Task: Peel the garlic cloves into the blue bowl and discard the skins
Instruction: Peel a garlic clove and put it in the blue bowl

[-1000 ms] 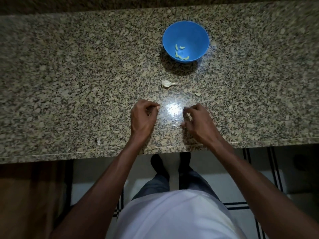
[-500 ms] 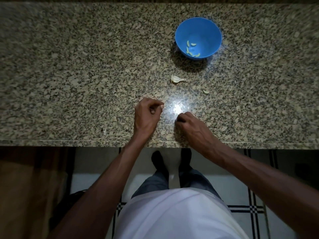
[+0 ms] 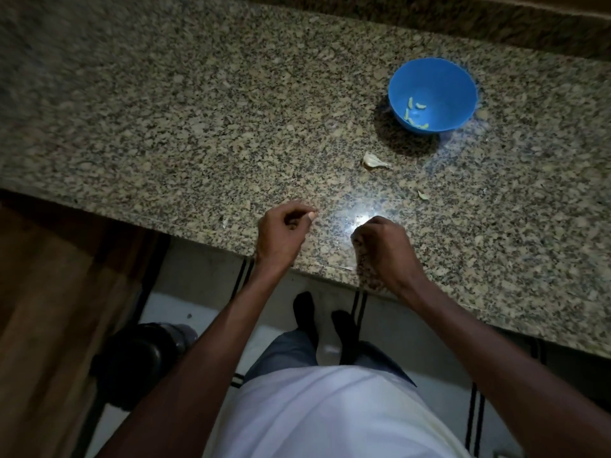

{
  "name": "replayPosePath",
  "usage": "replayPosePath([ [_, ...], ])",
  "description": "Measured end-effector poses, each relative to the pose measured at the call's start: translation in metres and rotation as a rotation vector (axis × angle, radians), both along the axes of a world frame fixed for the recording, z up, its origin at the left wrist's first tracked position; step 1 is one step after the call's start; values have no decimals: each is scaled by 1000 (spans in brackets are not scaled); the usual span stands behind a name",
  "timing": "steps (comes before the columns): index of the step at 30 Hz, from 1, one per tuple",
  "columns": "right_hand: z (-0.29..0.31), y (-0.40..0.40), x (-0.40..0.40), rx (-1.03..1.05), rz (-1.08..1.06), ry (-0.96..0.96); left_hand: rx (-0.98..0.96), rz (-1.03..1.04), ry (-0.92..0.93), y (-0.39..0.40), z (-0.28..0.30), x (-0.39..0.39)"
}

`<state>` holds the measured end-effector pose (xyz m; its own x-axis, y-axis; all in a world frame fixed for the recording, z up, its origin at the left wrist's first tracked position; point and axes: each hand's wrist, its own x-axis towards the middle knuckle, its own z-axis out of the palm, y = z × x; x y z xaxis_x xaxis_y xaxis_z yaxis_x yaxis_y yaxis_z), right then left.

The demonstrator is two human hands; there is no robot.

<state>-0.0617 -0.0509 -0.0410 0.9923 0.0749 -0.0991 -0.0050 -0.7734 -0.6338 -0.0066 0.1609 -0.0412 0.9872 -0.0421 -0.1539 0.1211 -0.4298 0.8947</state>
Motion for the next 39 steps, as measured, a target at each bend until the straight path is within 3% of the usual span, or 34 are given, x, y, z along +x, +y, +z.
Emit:
replayPosePath([
  [6, 9, -4, -6, -28, 295, 58, 25, 80, -3, -2, 2, -22],
  [19, 11, -10, -15, -201, 644, -119, 89, 185, -40, -19, 1, -45],
  [28, -2, -10, -12, -215, 655, -134, 82, 224, -13, -17, 3, -52],
  [31, 1, -13, -2, 47, 272, -50, 66, 252, -15, -8, 6, -60],
  [34, 7, -16, 18, 513, -214, 244, -8, 335, 13, 6, 10, -70],
  [36, 17, -5, 30, 730, -264, 373, -74, 435, 46, 19, 13, -79],
  [39, 33, 40, 40, 878, -156, 443, -197, 597, 89, 49, 16, -96],
])
